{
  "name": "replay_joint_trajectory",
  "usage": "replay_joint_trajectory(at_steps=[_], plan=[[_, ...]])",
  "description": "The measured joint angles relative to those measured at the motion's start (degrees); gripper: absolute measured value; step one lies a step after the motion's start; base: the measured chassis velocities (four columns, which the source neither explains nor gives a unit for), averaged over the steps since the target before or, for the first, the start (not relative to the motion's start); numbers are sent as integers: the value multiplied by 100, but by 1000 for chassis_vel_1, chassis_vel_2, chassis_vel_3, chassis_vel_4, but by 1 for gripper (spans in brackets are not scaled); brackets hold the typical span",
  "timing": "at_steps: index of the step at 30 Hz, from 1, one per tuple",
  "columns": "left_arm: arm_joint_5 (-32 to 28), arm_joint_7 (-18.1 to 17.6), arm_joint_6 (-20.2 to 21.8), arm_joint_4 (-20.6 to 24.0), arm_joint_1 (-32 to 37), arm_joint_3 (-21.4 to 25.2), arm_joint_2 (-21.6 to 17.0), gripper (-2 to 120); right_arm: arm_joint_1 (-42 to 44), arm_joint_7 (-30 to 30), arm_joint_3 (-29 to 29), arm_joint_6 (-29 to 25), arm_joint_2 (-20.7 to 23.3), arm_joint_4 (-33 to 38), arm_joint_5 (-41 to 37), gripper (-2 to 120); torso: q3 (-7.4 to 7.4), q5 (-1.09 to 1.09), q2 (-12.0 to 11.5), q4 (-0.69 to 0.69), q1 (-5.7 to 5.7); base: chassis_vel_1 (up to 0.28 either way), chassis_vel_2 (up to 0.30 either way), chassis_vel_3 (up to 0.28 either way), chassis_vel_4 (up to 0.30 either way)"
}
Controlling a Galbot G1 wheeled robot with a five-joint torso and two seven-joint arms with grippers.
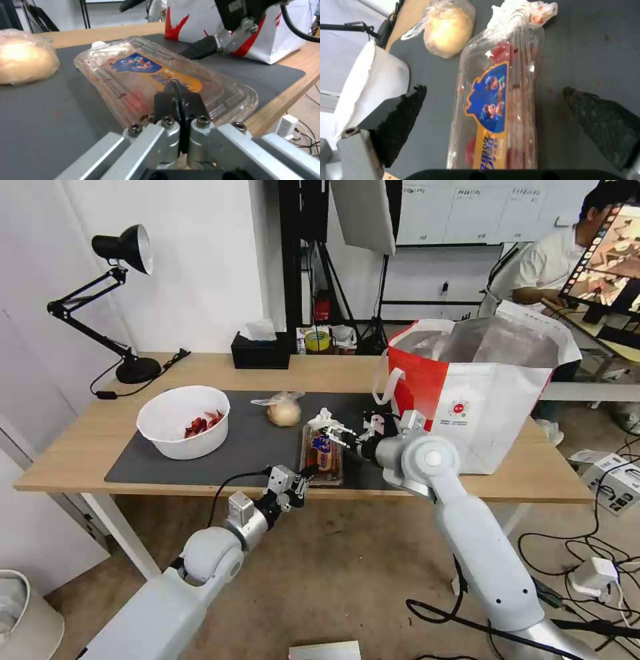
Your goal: Pick up the trash from the table and place it into the takeout bag.
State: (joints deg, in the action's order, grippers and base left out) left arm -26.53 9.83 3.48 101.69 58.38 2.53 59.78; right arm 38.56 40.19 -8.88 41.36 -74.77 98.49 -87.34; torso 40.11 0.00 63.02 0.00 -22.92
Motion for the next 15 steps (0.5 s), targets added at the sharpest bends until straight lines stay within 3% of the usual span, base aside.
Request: replay_joint_trajectory(at_steps=[15], plan=[[-19, -20, -3, 7, 1, -1, 6, 0, -118, 302, 101, 0, -113, -170, -193, 100, 0, 0, 0, 0, 0, 0, 0, 0, 0]])
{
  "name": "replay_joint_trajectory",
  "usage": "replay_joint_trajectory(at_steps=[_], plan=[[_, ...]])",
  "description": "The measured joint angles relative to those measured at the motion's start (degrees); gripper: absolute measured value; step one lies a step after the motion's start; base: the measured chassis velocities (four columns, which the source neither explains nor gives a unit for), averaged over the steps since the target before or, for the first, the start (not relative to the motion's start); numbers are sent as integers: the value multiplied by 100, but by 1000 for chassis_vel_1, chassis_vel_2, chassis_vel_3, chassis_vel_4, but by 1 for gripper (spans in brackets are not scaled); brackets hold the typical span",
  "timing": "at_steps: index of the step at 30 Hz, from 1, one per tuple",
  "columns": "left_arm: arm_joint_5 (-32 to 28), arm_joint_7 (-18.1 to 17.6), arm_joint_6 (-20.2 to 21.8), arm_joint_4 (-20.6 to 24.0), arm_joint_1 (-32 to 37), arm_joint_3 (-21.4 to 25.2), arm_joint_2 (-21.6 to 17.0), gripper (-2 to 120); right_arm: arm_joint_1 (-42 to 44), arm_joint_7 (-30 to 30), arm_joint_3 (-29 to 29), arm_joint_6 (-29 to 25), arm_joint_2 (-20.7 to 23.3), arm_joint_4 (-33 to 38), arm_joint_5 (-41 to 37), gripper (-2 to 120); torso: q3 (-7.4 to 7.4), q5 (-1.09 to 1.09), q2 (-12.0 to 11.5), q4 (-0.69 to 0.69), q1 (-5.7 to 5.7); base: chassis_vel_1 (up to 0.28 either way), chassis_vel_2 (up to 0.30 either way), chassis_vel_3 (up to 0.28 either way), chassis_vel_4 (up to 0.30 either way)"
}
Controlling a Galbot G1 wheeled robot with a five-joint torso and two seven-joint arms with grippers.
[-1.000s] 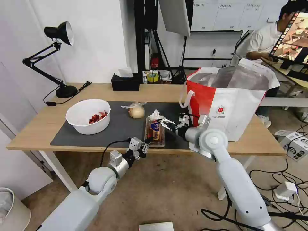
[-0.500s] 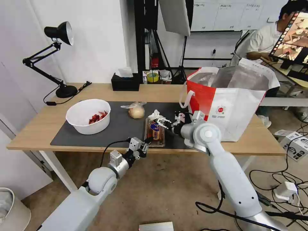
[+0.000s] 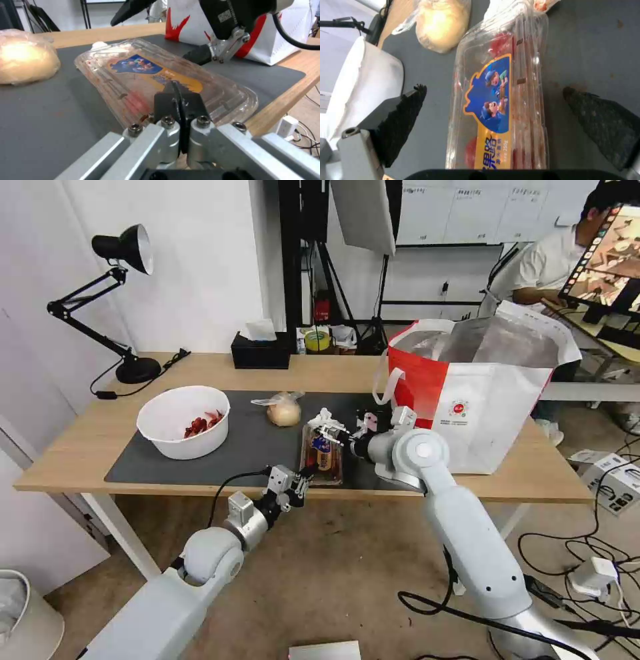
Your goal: Pick up the trash from the table and place it into the takeout bag.
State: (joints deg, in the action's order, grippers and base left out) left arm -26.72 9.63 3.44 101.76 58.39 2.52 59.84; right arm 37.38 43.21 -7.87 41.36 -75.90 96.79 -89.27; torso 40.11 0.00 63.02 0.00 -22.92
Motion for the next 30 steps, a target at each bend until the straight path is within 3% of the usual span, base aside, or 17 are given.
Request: replay_joint_trajectory(at_steps=[30], plan=[[-9, -18, -30, 4, 10, -51, 42, 0, -155, 20, 173, -6, -236, -394, -78, 100, -1, 0, 2, 0, 2, 0, 0, 0, 0]])
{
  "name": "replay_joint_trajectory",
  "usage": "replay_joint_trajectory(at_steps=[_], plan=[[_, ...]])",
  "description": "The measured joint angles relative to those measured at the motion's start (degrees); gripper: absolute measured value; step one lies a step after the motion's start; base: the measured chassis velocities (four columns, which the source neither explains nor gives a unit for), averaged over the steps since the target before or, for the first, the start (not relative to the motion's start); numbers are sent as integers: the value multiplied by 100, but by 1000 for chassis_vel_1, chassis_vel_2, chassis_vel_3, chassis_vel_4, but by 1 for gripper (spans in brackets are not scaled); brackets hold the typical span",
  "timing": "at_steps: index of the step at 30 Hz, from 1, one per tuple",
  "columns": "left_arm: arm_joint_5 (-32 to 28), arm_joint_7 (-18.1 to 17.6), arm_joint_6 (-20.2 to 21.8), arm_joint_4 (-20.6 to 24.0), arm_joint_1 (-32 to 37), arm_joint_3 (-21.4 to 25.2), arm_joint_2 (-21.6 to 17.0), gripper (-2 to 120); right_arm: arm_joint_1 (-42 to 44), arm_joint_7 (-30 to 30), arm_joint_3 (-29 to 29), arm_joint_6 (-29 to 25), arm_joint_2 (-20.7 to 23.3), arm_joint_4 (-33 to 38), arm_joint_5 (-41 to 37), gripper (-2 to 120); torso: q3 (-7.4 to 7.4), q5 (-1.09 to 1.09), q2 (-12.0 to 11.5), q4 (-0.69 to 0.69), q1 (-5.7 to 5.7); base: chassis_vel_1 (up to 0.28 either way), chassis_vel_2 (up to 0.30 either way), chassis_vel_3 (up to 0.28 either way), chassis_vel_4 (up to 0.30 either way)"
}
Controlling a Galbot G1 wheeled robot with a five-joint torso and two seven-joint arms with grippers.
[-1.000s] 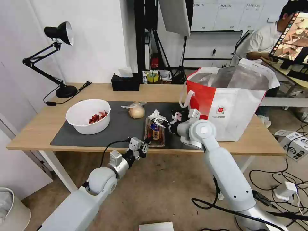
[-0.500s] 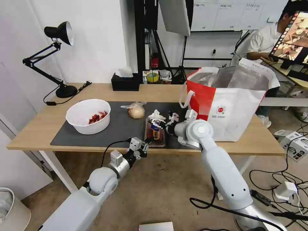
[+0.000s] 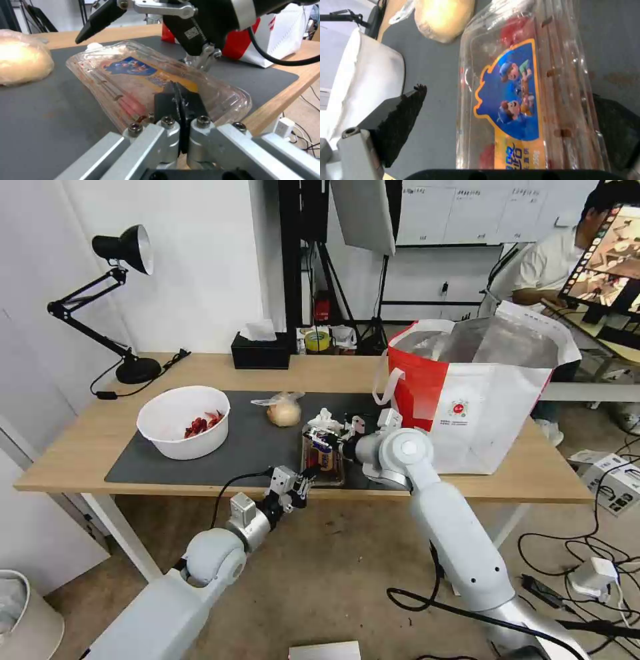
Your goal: Pick up the trash from the table and place it into the takeout bag.
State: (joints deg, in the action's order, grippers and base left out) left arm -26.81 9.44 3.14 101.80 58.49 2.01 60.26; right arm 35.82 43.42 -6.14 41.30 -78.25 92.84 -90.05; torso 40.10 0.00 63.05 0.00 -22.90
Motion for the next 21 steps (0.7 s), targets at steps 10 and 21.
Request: replay_joint_trajectory(at_steps=[10, 21], plan=[[2, 1, -30, 44, 73, 25, 31, 0, -3, -13, 55, -9, -21, -69, 31, 76, 0, 0, -1, -4, 0, 0, 0, 0, 0], [-40, -153, -33, 109, 88, 49, -21, 0, 103, -16, 72, -2, 56, 7, 46, 37, 2, -2, -3, 3, -2, 0, 0, 0, 0]])
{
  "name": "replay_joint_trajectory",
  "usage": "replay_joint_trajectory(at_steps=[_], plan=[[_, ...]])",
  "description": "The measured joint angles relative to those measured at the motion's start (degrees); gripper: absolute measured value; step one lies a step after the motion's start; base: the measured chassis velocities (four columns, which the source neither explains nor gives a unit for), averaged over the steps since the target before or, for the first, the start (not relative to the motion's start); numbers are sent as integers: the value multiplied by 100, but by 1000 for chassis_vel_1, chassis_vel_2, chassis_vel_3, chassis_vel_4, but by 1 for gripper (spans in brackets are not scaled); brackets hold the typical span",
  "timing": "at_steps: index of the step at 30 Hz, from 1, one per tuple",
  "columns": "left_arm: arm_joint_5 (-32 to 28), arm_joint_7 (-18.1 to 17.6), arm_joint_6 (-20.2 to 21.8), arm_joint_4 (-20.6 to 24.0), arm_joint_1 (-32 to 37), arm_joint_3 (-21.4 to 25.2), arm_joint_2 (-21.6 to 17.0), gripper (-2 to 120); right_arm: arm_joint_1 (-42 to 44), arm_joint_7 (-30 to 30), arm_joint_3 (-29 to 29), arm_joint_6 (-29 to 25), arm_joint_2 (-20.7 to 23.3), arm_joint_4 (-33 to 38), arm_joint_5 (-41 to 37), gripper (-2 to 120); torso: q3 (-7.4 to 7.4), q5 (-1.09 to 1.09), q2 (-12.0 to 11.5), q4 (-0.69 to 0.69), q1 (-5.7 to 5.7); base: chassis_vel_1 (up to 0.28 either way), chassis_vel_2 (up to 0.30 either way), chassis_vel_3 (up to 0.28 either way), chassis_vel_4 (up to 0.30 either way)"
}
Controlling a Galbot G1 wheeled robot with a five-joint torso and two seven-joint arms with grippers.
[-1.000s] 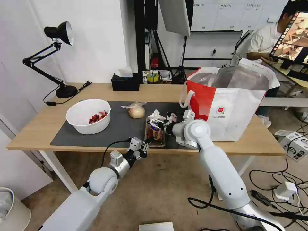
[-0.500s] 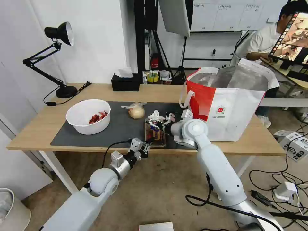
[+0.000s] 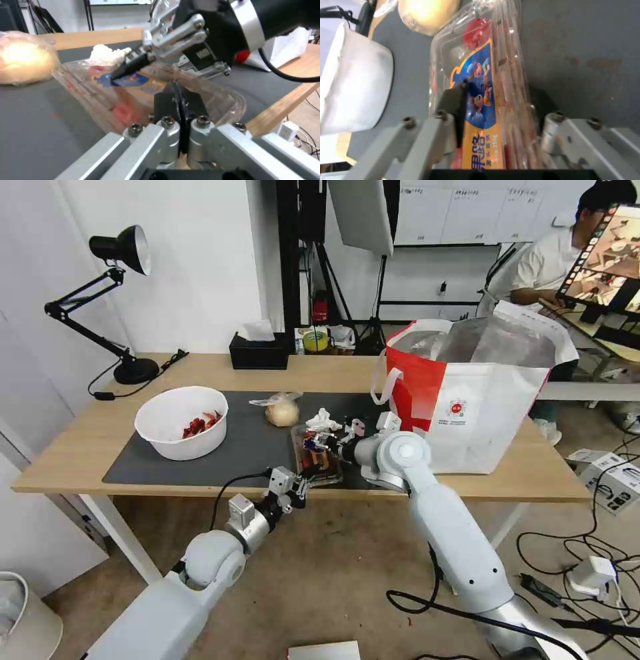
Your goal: Pick up the trash from the table and place it into the takeout bag.
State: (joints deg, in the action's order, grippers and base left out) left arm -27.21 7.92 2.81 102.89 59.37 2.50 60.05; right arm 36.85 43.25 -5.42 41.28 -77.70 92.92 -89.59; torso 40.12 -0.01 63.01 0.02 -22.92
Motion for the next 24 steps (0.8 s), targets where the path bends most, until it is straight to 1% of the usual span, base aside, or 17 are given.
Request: replay_joint_trajectory(at_steps=[1, 4, 5, 6, 8, 9, 10, 15, 18, 21, 22, 24], plan=[[0, 0, 0, 0, 0, 0, 0, 0, 0, 0, 0, 0, 0, 0, 0, 37, 0, 0, 0, 0, 0, 0, 0, 0, 0], [-1, -3, -1, 7, 11, 11, -2, 0, 50, -10, -10, 2, 41, 48, -4, 20, 0, 0, 0, 0, 0, 0, 0, 0, 0], [-1, -3, -1, 7, 11, 11, -2, 0, 50, -10, -10, 2, 41, 48, -4, 20, 0, 0, 0, 0, 0, 0, 0, 0, 0], [-1, -3, -3, 8, 12, 13, -2, 0, 56, -12, -15, 2, 51, 55, -4, 18, 0, 0, 0, -1, 0, 0, 0, 0, 0], [-1, -4, -9, 13, 13, 20, -5, 0, 67, -19, -30, 2, 66, 74, -9, 6, -1, 0, 0, -1, 0, 0, 0, 0, 0], [-1, -4, -9, 13, 13, 20, -5, 0, 67, -19, -30, 2, 66, 74, -9, 6, -1, 0, 0, -1, 0, 0, 0, 0, 0], [-2, -5, -12, 18, 14, 37, -5, 0, 69, -22, -40, 2, 70, 81, -11, 1, -1, 1, 1, -1, 0, 0, 0, 0, 0], [-35, -5, -15, 89, 55, 144, -12, 0, 81, -37, -58, 2, 68, 82, -11, 0, -1, 1, 1, -1, 0, 0, 0, 0, 0], [-49, -4, -17, 180, 129, 260, -84, 0, 85, -72, -76, 2, 58, 74, -7, 0, -1, 1, 0, -2, 0, 0, 0, 0, 0], [-51, 21, -69, 314, 301, 487, -177, 0, 90, -147, -121, 4, 30, 61, 9, 0, -1, 2, 1, -2, 0, 0, 0, 0, 0], [-51, 21, -69, 314, 301, 487, -177, 0, 90, -147, -121, 4, 30, 61, 9, 0, -1, 2, 1, -2, 0, 0, 0, 0, 0], [-49, 49, -117, 415, 466, 693, -228, 0, 101, -212, -155, 6, 14, 59, 18, 0, -1, 2, 1, -3, 0, 0, 0, 0, 0]])
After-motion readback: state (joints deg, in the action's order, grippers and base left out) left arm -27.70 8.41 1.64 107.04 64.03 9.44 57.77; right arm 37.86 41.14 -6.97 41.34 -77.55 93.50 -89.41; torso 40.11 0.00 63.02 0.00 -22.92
